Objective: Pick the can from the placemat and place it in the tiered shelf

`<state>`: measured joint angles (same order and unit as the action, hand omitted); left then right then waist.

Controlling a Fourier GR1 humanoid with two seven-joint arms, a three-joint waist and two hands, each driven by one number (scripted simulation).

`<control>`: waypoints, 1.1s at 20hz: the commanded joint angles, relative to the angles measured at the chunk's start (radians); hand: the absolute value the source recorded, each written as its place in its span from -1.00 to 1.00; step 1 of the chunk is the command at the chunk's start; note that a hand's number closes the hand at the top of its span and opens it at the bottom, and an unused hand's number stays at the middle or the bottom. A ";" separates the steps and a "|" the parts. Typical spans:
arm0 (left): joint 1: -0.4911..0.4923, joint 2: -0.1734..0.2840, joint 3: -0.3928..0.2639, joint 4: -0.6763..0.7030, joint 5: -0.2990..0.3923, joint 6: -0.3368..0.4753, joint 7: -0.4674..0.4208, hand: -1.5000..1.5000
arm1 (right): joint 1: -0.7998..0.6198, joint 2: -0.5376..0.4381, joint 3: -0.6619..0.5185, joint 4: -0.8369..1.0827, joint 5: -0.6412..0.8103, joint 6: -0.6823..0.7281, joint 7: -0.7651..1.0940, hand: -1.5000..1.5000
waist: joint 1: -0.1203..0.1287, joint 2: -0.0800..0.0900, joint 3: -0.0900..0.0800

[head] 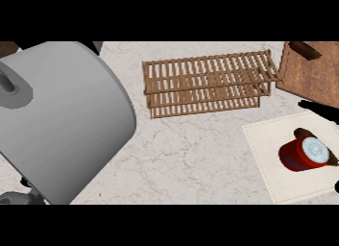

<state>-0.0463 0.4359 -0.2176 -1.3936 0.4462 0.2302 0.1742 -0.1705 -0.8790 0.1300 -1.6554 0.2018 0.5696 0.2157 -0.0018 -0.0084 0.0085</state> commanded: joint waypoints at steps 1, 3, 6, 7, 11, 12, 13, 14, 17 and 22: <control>0.015 -0.035 -0.008 0.054 -0.039 0.004 0.005 0.00 | 0.076 0.037 0.001 -0.108 0.065 -0.025 0.049 -1.00 | -0.007 0.007 -0.009; 0.013 -0.004 0.039 0.063 0.007 -0.066 0.029 0.00 | 0.058 0.050 -0.009 -0.060 0.089 -0.014 0.032 -1.00 | -0.001 0.008 -0.009; -0.024 -0.044 0.030 0.133 -0.035 -0.056 0.011 0.00 | 0.061 0.073 -0.022 0.002 0.130 -0.028 -0.028 -1.00 | -0.002 0.010 -0.009; 0.000 -0.025 0.040 0.028 -0.043 -0.049 0.061 0.00 | 0.035 0.107 -0.030 -0.007 0.135 -0.005 -0.002 -1.00 | 0.003 0.008 -0.008; 0.023 -0.044 0.036 0.023 -0.058 -0.042 0.067 0.00 | 0.082 0.142 0.016 0.035 0.261 -0.087 -0.048 -1.00 | 0.005 0.008 -0.008; 0.020 -0.061 0.041 0.055 -0.070 -0.044 0.033 0.00 | 0.060 0.118 -0.008 0.079 0.264 -0.066 -0.090 -1.00 | 0.005 0.009 -0.008; -0.042 -0.071 0.046 0.077 -0.068 -0.040 0.074 0.00 | 0.049 0.180 0.030 0.037 0.287 -0.085 -0.010 -1.00 | 0.002 0.009 -0.008; -0.008 -0.063 0.065 0.058 -0.073 -0.048 0.057 0.00 | 0.080 0.128 -0.017 0.012 0.272 -0.041 -0.047 -1.00 | 0.000 0.008 -0.009; -0.007 -0.050 0.067 0.042 -0.085 -0.058 0.087 0.00 | 0.058 0.193 0.018 0.132 0.375 -0.149 -0.101 -1.00 | 0.005 0.009 -0.008; 0.039 -0.077 0.097 0.044 -0.087 -0.100 0.037 0.00 | -0.027 0.233 -0.001 0.192 0.414 -0.131 -0.118 -1.00 | 0.008 0.009 -0.009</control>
<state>-0.0623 0.3684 -0.1307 -1.3763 0.3688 0.1557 0.2153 -0.1471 -0.6751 0.1431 -1.5034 0.5853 0.4301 0.1071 0.0032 -0.0056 0.0069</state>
